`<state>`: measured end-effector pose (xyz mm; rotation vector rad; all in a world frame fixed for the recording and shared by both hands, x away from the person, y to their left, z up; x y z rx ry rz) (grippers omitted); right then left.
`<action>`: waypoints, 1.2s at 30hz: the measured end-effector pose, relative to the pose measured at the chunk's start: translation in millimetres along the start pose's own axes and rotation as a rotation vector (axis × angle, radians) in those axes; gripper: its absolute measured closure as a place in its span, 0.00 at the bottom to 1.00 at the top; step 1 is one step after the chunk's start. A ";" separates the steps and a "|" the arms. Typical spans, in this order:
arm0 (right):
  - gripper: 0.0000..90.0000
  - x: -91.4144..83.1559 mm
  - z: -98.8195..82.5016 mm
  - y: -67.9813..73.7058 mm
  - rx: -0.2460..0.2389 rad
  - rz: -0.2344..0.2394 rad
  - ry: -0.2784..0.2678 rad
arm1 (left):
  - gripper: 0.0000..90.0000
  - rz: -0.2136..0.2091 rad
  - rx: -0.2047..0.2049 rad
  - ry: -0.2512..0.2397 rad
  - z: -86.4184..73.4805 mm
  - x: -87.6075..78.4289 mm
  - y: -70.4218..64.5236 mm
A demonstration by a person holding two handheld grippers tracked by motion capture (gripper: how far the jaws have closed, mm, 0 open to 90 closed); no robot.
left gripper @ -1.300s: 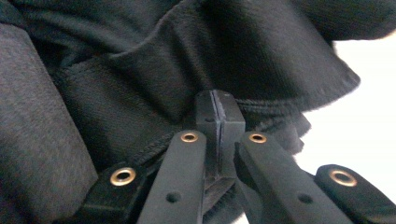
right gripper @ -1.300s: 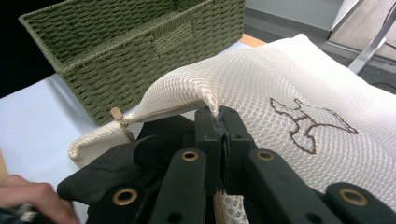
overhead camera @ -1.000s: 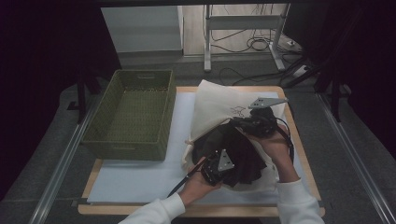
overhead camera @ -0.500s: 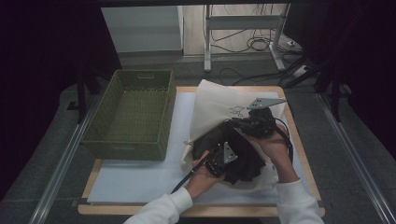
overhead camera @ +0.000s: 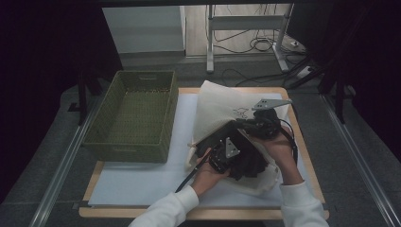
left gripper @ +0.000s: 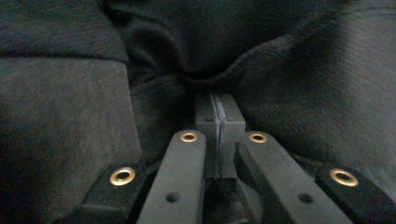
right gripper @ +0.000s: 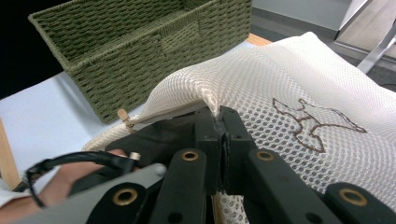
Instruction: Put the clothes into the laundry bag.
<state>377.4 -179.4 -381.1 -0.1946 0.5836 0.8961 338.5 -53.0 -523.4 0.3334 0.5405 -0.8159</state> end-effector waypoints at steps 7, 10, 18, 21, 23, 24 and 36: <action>0.98 -0.1 -0.7 -2.2 0.007 -0.005 -0.001 | 1.00 -0.119 0.006 -0.034 -10.2 -32.5 -10.3; 0.98 0.5 -1.0 -2.8 0.011 -0.005 -0.001 | 1.00 -0.175 0.008 -0.032 -14.7 -43.2 -15.4; 0.98 2.0 -1.1 -2.4 0.008 -0.007 0.003 | 1.00 -0.232 0.013 0.040 -31.1 -33.0 -24.1; 0.98 2.3 -1.0 -2.0 0.006 -0.008 0.004 | 1.00 -0.221 0.004 0.040 -31.8 -20.8 -27.8; 0.98 2.2 -1.0 -1.9 0.005 -0.008 0.004 | 1.00 -0.190 0.030 0.049 -29.8 -15.8 -30.2; 0.98 2.1 -1.0 -1.9 0.005 -0.009 0.005 | 1.00 -0.165 0.051 0.050 -28.5 -14.1 -31.3; 0.98 2.6 0.1 2.2 -0.007 -0.007 0.009 | 1.00 -0.098 0.060 0.063 -19.9 2.4 -26.0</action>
Point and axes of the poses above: each handheld gripper's, and its own axes: x roughly forward along the jaws, z roughly out of its top, y roughly to its left, the point moved 2 cm from there along x, roughly forward along the jaws, and after that the axes turned 2 degrees about z, right-handed, at the moved point
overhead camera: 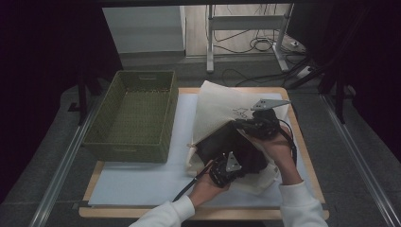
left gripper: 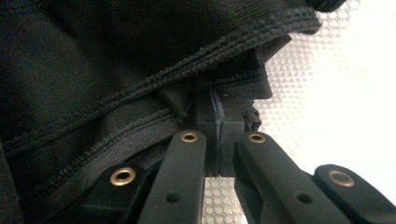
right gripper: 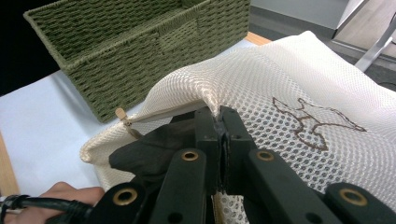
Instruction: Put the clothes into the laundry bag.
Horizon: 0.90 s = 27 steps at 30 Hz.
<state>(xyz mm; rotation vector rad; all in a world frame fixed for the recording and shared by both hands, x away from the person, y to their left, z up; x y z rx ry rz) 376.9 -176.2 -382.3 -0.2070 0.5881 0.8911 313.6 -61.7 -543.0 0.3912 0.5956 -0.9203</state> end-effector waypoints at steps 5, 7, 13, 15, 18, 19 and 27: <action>0.98 -1.3 0.5 0.9 -0.004 -0.002 0.000 | 1.00 0.011 -0.022 -0.003 3.6 4.4 4.7; 0.98 -2.4 1.1 1.7 -0.010 -0.003 -0.001 | 1.00 0.003 -0.046 -0.007 4.6 6.3 8.2; 0.98 -2.4 2.1 4.6 -0.015 0.000 -0.001 | 1.00 0.060 -0.029 0.004 9.6 11.2 12.0; 0.98 -2.6 2.3 5.1 -0.015 -0.001 -0.003 | 1.00 0.068 -0.034 0.002 11.1 13.0 13.2; 0.98 -3.2 2.9 5.9 -0.019 -0.001 -0.006 | 1.00 0.087 -0.035 0.006 13.2 14.4 16.3; 0.98 -3.3 2.9 6.1 -0.018 0.000 -0.006 | 1.00 0.088 -0.038 0.005 13.5 14.5 17.6; 0.98 -4.1 2.6 4.9 -0.016 0.000 -0.007 | 1.00 0.110 -0.056 -0.006 13.8 15.7 24.1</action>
Point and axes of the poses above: each handheld gripper's, and its own axes: x roughly forward along the jaws, z roughly out of its top, y roughly to its left, the point moved 2 cm from there along x, roughly forward along the jaws, and after that the axes turned 2 degrees about z, right-handed, at the moved point
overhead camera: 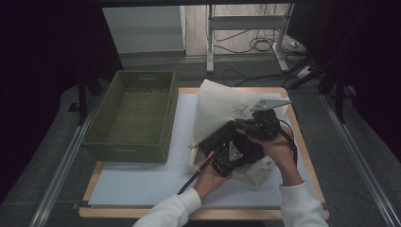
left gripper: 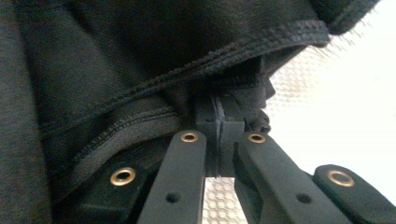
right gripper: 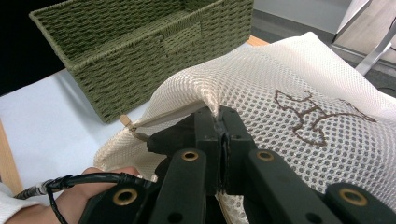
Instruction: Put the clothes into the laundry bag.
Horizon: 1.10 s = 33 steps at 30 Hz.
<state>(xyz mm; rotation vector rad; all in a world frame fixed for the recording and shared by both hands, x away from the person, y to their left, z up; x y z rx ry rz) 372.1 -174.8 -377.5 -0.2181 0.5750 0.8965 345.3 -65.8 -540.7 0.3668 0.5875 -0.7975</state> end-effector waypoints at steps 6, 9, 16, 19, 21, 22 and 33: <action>0.98 0.6 0.8 1.9 -0.001 0.006 -0.002 | 1.00 0.017 -0.024 0.004 3.7 5.0 8.5; 0.98 0.9 1.2 2.7 0.000 0.006 -0.003 | 1.00 0.020 -0.023 0.003 6.7 6.4 9.3; 0.98 0.3 0.6 0.7 0.008 0.006 -0.009 | 1.00 0.018 -0.036 -0.007 10.5 9.4 12.3; 0.98 -0.3 0.7 0.7 0.009 0.010 -0.012 | 1.00 0.020 -0.042 -0.009 10.8 11.4 13.5; 0.98 -0.3 0.6 0.3 0.011 0.009 -0.013 | 1.00 0.021 -0.043 -0.010 11.0 11.7 13.8; 0.98 -0.1 0.3 -0.2 0.013 0.010 -0.012 | 1.00 0.020 -0.042 -0.009 10.8 11.5 13.4; 0.98 0.5 -2.4 -6.6 0.028 0.004 -0.009 | 1.00 -0.056 -0.033 -0.020 -6.6 -11.6 2.9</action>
Point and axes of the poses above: each handheld gripper's, and its own axes: x roughly forward along the jaws, z roughly out of its top, y roughly to its left, the point moved 2 cm from there along x, roughly forward along the jaws, and after that the axes turned 2 degrees about z, right-handed, at the moved point
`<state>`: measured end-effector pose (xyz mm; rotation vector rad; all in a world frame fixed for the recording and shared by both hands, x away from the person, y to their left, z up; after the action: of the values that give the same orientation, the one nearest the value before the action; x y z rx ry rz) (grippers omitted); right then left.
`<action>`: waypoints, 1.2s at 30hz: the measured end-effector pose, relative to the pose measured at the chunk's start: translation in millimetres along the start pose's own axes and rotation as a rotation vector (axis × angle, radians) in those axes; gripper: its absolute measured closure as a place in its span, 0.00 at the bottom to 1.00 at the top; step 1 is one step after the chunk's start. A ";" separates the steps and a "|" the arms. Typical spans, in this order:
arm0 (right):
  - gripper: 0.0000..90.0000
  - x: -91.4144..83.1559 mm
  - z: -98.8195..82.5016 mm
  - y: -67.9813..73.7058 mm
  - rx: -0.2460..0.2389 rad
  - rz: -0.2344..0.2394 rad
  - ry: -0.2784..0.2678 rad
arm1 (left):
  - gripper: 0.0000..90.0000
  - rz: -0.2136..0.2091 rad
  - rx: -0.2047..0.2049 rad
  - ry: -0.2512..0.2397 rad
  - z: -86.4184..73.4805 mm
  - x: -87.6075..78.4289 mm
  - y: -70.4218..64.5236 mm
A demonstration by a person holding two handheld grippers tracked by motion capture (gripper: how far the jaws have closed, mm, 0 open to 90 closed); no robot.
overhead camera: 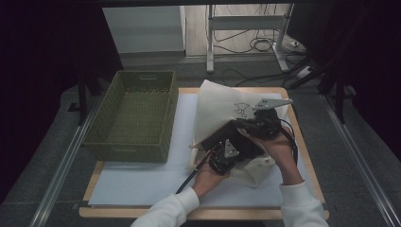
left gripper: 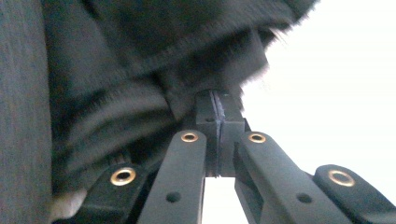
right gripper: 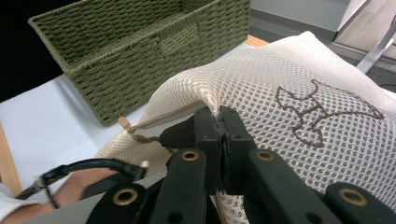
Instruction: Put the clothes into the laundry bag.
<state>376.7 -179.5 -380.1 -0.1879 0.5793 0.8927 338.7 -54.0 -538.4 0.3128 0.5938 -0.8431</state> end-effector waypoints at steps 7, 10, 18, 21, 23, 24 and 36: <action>0.98 2.0 0.5 1.2 -0.002 -0.002 0.002 | 1.00 -0.038 0.023 0.017 -3.5 4.0 -6.7; 0.98 2.0 0.5 1.7 -0.006 -0.003 0.003 | 1.00 -0.039 0.021 0.025 1.9 14.2 -7.0; 0.98 0.9 -0.2 1.4 -0.003 0.003 0.004 | 1.00 0.045 0.040 0.041 18.1 24.1 -0.6; 0.98 0.1 0.0 1.7 -0.002 0.004 0.002 | 1.00 0.052 0.030 0.045 20.0 26.3 5.9; 0.98 0.0 0.4 2.2 -0.003 0.007 0.000 | 1.00 0.059 0.033 0.044 20.5 27.7 7.3; 0.98 0.1 0.5 2.6 -0.003 0.007 0.001 | 1.00 0.066 0.039 0.044 20.7 28.5 7.2; 0.98 -2.8 2.5 6.0 -0.008 0.014 -0.011 | 1.00 0.116 0.041 0.053 29.0 36.0 16.5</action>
<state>371.7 -176.7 -376.0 -0.1866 0.5677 0.9096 380.7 -79.4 -536.7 0.4037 0.6025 -0.7378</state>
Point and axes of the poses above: each handheld gripper's, and its own axes: x roughly forward along the jaws, z roughly out of its top, y roughly to its left, the point moved 2 cm from there along x, roughly forward along the jaws, and after that the axes turned 2 degrees about z, right-handed, at the moved point
